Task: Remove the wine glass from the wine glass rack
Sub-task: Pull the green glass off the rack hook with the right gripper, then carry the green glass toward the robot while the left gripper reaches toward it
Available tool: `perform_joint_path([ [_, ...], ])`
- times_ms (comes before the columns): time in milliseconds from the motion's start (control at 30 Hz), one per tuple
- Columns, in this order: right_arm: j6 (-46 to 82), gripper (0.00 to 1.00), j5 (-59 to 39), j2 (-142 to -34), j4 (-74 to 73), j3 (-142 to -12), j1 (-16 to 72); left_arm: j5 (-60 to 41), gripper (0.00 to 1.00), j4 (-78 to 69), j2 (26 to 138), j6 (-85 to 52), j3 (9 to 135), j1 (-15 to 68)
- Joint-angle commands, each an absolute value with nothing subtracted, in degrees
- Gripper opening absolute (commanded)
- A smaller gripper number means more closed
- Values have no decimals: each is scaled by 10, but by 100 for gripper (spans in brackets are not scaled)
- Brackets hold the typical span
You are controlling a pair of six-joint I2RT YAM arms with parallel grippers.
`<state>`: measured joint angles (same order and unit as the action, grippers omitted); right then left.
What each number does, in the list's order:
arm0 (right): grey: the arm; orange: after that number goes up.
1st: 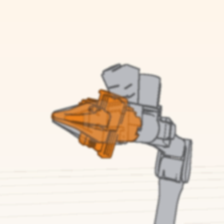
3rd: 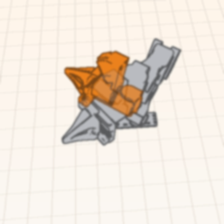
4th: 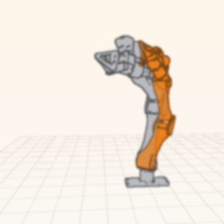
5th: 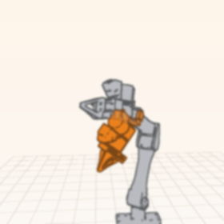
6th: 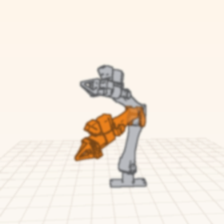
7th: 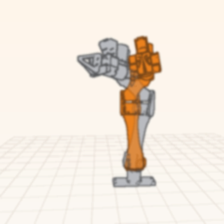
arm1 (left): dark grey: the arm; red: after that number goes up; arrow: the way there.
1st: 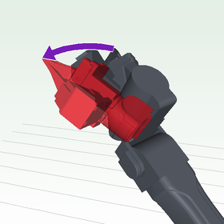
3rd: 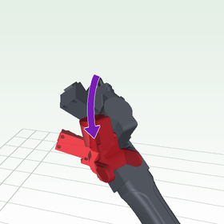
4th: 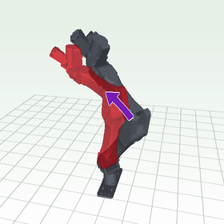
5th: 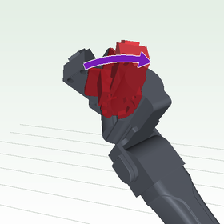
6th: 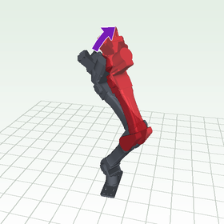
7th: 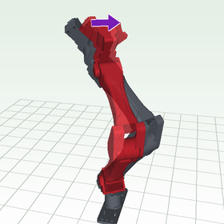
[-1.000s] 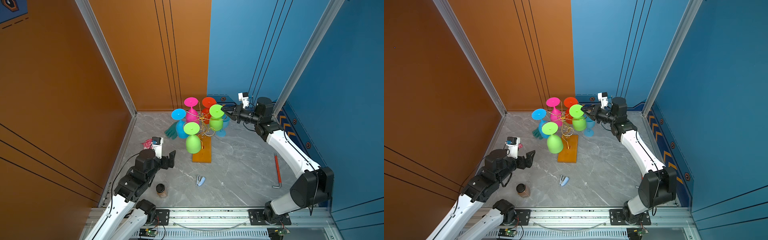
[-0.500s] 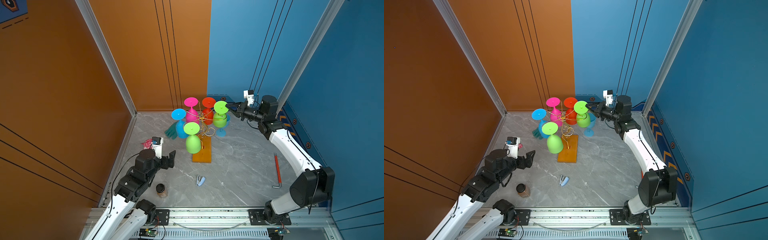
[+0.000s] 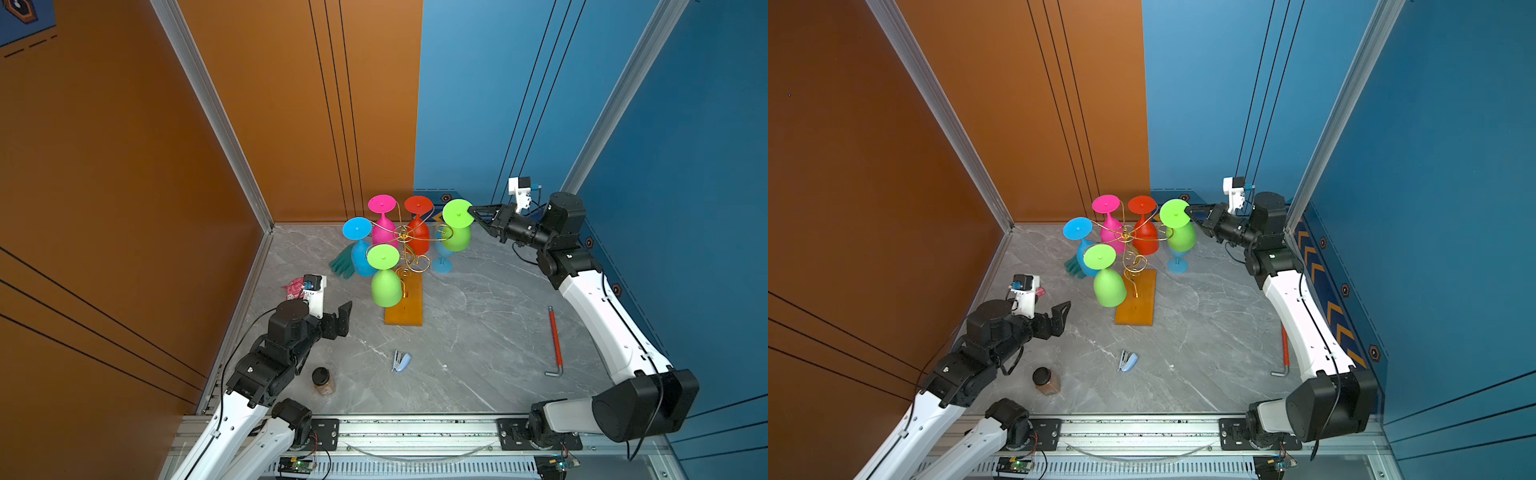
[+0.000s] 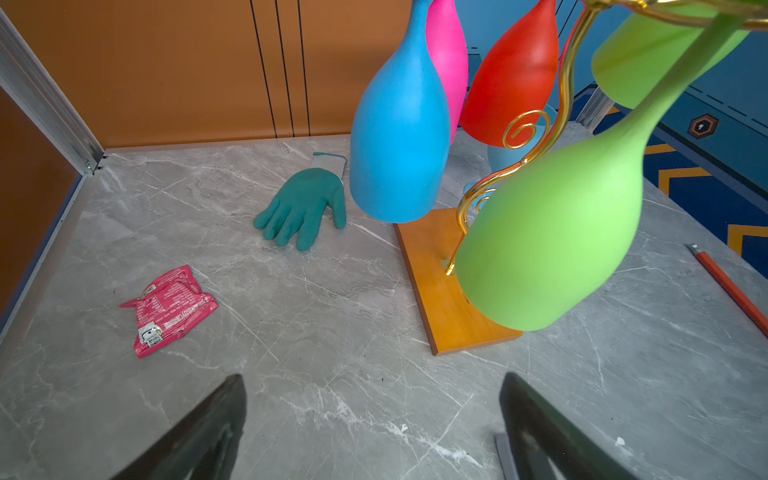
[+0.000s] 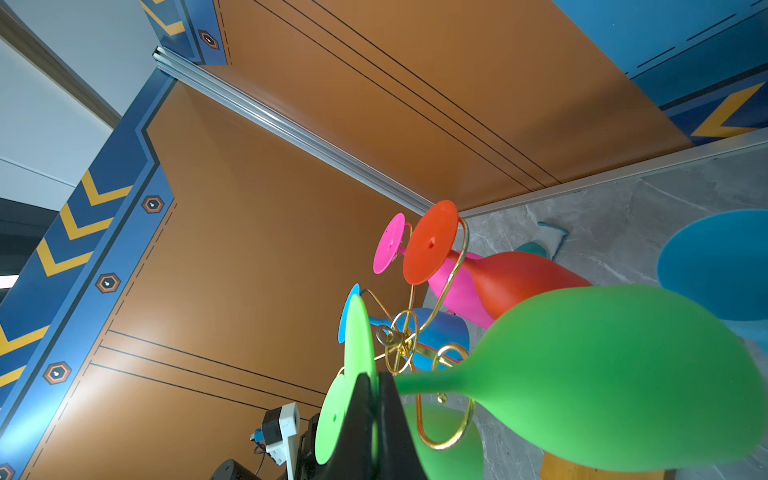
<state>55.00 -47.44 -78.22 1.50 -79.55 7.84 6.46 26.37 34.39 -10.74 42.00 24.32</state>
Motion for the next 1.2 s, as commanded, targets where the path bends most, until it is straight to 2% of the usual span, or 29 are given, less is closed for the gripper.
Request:
perform_joint_path([
  [0,512,0,-468,-746,56,-778,71,42,95,251,329,-98,410,238],
  [300,390,0,-450,-678,195,-757,74,-6,95,284,308,-99,421,235],
  [533,323,0,-493,-625,216,-693,104,-158,95,328,304,-120,458,231],
  [767,258,0,-491,-596,229,-659,161,-295,95,320,327,-164,495,231],
  [900,234,0,-489,-592,230,-654,200,-377,95,284,351,-210,495,231],
  [1167,195,0,-490,-593,230,-645,275,-462,92,132,360,-314,455,231],
])
